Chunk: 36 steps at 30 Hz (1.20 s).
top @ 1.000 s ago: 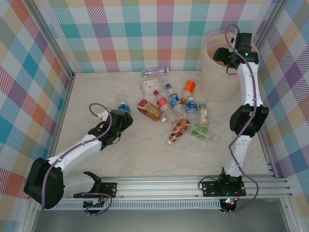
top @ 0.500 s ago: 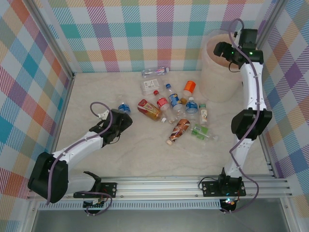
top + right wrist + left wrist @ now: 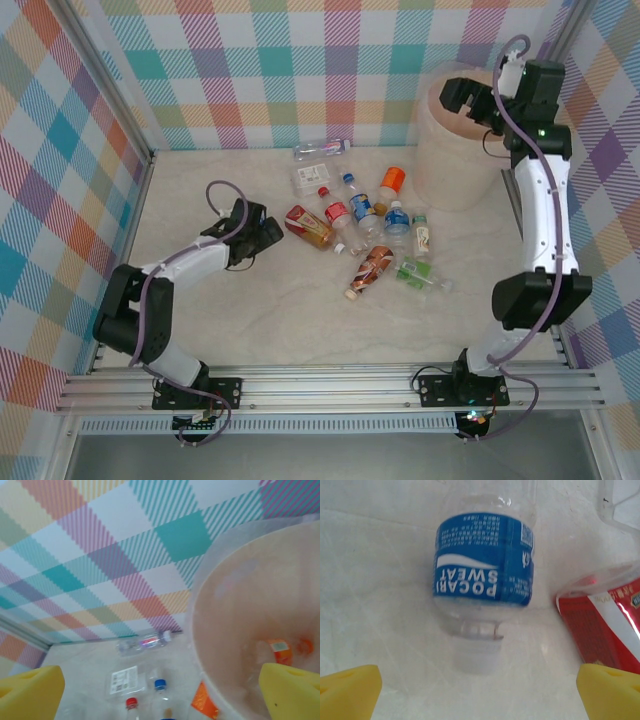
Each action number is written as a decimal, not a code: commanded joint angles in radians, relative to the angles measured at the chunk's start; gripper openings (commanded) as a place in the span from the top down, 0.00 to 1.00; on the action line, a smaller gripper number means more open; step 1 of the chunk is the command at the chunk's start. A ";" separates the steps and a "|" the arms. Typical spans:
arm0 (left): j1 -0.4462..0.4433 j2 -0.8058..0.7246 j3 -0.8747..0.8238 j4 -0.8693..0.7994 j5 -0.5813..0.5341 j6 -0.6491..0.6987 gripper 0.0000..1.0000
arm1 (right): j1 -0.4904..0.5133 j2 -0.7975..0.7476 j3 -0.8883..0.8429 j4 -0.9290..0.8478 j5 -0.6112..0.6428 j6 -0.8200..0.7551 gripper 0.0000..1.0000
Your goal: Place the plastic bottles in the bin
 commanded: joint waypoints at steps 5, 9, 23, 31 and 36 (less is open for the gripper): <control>0.069 0.150 0.144 -0.018 0.047 0.123 0.00 | 0.014 -0.278 -0.435 0.346 -0.183 0.118 0.00; 0.086 0.242 0.241 -0.034 0.087 0.191 0.00 | 0.041 -0.400 -0.618 0.444 -0.213 0.146 0.00; 0.087 0.349 0.273 -0.052 0.061 0.307 0.11 | 0.067 -0.560 -0.739 0.225 -0.103 0.027 0.00; 0.087 0.328 0.233 -0.011 0.052 0.336 0.32 | 0.067 -0.577 -0.781 0.249 -0.114 0.107 0.00; 0.087 0.267 0.191 -0.001 0.070 0.347 0.39 | 0.076 -0.574 -0.815 0.224 -0.152 0.204 0.00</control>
